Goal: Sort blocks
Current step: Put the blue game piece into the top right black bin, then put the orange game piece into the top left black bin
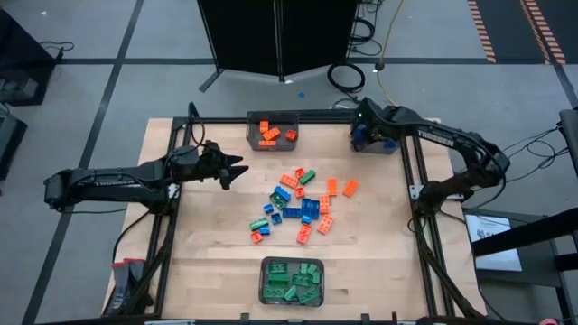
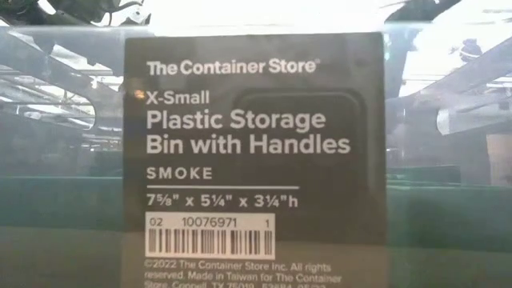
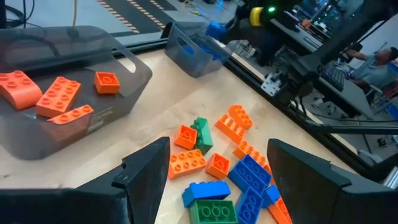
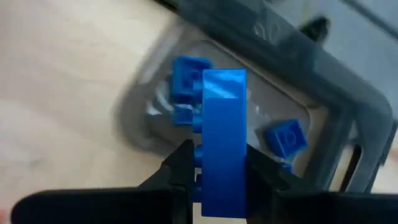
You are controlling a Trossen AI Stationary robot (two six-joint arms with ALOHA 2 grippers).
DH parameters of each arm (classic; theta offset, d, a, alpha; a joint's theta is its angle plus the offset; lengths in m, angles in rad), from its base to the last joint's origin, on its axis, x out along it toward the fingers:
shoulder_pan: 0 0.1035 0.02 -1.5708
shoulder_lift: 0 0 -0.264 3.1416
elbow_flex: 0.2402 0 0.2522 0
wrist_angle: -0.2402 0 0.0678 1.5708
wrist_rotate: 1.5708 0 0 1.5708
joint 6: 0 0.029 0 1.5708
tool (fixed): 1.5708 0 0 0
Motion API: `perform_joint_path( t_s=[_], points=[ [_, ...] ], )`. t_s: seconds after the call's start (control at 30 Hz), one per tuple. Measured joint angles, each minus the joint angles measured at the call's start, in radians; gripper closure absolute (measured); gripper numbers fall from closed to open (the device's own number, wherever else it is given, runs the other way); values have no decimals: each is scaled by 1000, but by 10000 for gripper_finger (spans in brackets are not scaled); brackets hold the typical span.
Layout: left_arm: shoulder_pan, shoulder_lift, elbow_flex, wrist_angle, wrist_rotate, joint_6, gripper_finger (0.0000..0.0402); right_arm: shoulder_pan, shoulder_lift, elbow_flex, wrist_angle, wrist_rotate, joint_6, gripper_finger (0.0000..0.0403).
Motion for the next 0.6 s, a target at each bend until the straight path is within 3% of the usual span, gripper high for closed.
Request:
perform_joint_path(
  t_s=[0.27,0.5,0.6],
  points=[
    [0,0,0,0,0,-7,132,-106,71,-24,77,-5,22,325],
    [0,0,0,0,0,-7,132,-122,89,-24,99,-6,40,156],
    [0,0,0,0,0,-7,132,-121,88,-21,94,-10,38,118]
  ],
)
